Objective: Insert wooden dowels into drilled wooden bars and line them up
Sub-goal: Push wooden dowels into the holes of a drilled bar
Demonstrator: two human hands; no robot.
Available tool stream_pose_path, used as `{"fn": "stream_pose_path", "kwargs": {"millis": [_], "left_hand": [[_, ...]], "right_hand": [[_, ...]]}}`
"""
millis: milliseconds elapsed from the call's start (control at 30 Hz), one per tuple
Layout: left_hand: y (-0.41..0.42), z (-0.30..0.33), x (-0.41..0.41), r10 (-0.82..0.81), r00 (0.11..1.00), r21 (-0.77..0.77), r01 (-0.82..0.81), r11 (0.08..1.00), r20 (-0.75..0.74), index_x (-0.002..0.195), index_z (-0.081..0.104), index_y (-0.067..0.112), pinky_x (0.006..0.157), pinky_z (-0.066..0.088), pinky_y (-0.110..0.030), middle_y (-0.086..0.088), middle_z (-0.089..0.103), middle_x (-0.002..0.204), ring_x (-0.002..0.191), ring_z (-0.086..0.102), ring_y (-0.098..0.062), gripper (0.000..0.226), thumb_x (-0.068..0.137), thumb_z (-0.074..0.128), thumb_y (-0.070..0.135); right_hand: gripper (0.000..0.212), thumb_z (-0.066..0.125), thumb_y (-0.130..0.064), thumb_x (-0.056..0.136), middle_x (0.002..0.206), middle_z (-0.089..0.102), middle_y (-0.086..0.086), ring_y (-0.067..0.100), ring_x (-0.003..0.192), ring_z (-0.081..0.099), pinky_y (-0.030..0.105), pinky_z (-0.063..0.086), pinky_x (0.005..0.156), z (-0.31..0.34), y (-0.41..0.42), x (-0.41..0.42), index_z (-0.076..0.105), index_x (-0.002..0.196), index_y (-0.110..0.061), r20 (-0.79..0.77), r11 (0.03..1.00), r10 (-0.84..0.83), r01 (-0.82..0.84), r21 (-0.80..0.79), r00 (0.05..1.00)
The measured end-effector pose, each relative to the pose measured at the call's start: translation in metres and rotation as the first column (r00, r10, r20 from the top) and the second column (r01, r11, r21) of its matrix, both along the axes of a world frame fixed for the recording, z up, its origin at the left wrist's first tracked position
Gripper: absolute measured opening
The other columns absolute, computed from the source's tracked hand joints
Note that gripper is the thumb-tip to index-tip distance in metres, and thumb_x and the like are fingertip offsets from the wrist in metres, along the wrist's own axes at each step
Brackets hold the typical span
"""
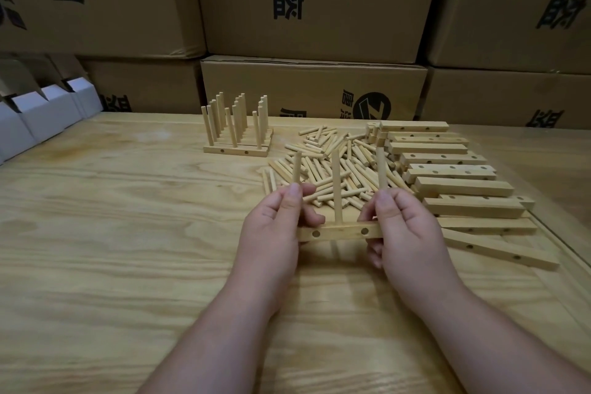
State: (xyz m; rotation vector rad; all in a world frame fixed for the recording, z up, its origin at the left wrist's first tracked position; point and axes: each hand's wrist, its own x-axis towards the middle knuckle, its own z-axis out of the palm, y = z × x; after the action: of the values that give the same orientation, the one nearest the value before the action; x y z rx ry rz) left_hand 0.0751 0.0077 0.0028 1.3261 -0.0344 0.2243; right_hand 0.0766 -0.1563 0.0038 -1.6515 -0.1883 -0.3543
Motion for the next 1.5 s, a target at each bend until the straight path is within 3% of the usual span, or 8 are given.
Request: {"fn": "stream_pose_path", "kwargs": {"millis": [367, 567, 800, 967, 1100, 1200, 1333, 1500], "left_hand": [[-0.005, -0.010, 0.008, 0.011, 1.000, -0.141, -0.011, 0.990, 0.002, 0.075, 0.068, 0.032, 0.099, 0.050, -0.066, 0.007, 0.048, 0.062, 0.065, 0.060, -0.009, 0.027, 0.093, 0.052, 0.046], [-0.006, -0.010, 0.008, 0.031, 1.000, -0.151, -0.031, 0.988, -0.007, 0.073, 0.067, 0.032, 0.096, 0.053, -0.064, 0.008, 0.048, 0.061, 0.062, 0.059, -0.007, 0.032, 0.099, 0.050, 0.042], [0.005, 0.005, 0.003, 0.086, 0.996, -0.205, -0.084, 0.975, 0.000, 0.079, 0.077, 0.026, 0.088, 0.054, -0.050, 0.000, 0.053, 0.063, 0.073, 0.063, -0.024, 0.034, 0.104, 0.053, 0.029], [0.020, 0.008, 0.003, 0.120, 0.992, -0.224, -0.111, 0.968, 0.027, 0.079, 0.078, 0.020, 0.076, 0.051, -0.041, -0.002, 0.056, 0.066, 0.070, 0.057, -0.022, 0.029, 0.101, 0.058, 0.022], [0.024, 0.011, 0.003, 0.155, 0.987, -0.185, -0.144, 0.972, 0.047, 0.073, 0.076, 0.022, 0.086, 0.047, -0.043, -0.005, 0.060, 0.066, 0.086, 0.060, -0.025, 0.019, 0.087, 0.065, 0.030], [0.025, 0.011, 0.002, 0.168, 0.983, -0.179, -0.154, 0.972, 0.069, 0.080, 0.078, 0.026, 0.073, 0.051, -0.032, -0.006, 0.063, 0.066, 0.072, 0.060, -0.018, 0.011, 0.080, 0.069, 0.032], [0.025, 0.009, 0.002, 0.124, 0.988, -0.099, -0.115, 0.988, 0.089, 0.086, 0.078, 0.038, 0.064, 0.052, -0.017, 0.001, 0.071, 0.068, 0.066, 0.066, -0.006, 0.011, 0.079, 0.070, 0.034], [0.032, 0.006, 0.008, 0.221, 0.973, -0.303, -0.232, 0.924, -0.073, 0.097, 0.076, 0.038, 0.081, 0.056, -0.029, 0.005, 0.076, 0.099, 0.095, 0.072, -0.010, 0.019, 0.085, 0.062, 0.042]], "right_hand": [[0.035, 0.043, -0.047, 0.098, 0.058, 0.049, -0.008, 0.016, 0.053, 0.047, 0.036, 0.041, 0.052, -0.004, 0.001, 0.005, 0.058, 0.080, -0.021, 0.004, 0.992, -0.046, 0.046, -0.117, 0.999], [0.035, 0.042, -0.048, 0.097, 0.063, 0.051, -0.007, 0.021, 0.060, 0.047, 0.043, 0.042, 0.057, -0.001, 0.004, 0.002, 0.058, 0.080, -0.021, 0.022, 0.990, -0.066, 0.068, -0.123, 0.998], [0.014, 0.056, -0.031, 0.100, 0.077, 0.066, -0.010, 0.006, 0.062, 0.059, 0.023, 0.050, 0.053, 0.007, 0.003, -0.006, 0.067, 0.094, -0.023, -0.083, 0.996, 0.089, -0.088, 0.011, 0.993], [0.010, 0.071, -0.029, 0.090, 0.091, 0.074, -0.020, -0.003, 0.084, 0.068, 0.008, 0.050, 0.067, 0.009, -0.007, -0.004, 0.073, 0.099, -0.032, -0.179, 0.968, 0.125, -0.159, -0.193, 0.976], [0.017, 0.077, -0.041, 0.080, 0.097, 0.074, -0.019, -0.002, 0.090, 0.067, 0.012, 0.052, 0.073, 0.016, -0.017, -0.004, 0.075, 0.098, -0.043, -0.275, 0.910, 0.169, -0.257, -0.327, 0.947], [0.023, 0.078, -0.042, 0.080, 0.100, 0.074, -0.016, 0.000, 0.094, 0.068, 0.022, 0.053, 0.083, 0.019, -0.020, -0.006, 0.071, 0.100, -0.052, -0.367, 0.862, 0.200, -0.341, -0.376, 0.909], [0.020, 0.080, -0.035, 0.082, 0.097, 0.072, -0.028, -0.011, 0.090, 0.065, 0.020, 0.048, 0.081, 0.019, -0.020, -0.010, 0.074, 0.092, -0.051, -0.372, 0.861, 0.089, -0.259, -0.437, 0.924], [0.014, 0.075, -0.031, 0.086, 0.087, 0.071, -0.028, -0.009, 0.080, 0.063, 0.023, 0.044, 0.071, 0.029, -0.006, 0.000, 0.074, 0.090, -0.045, -0.251, 0.894, -0.038, -0.080, -0.441, 0.967]]}}
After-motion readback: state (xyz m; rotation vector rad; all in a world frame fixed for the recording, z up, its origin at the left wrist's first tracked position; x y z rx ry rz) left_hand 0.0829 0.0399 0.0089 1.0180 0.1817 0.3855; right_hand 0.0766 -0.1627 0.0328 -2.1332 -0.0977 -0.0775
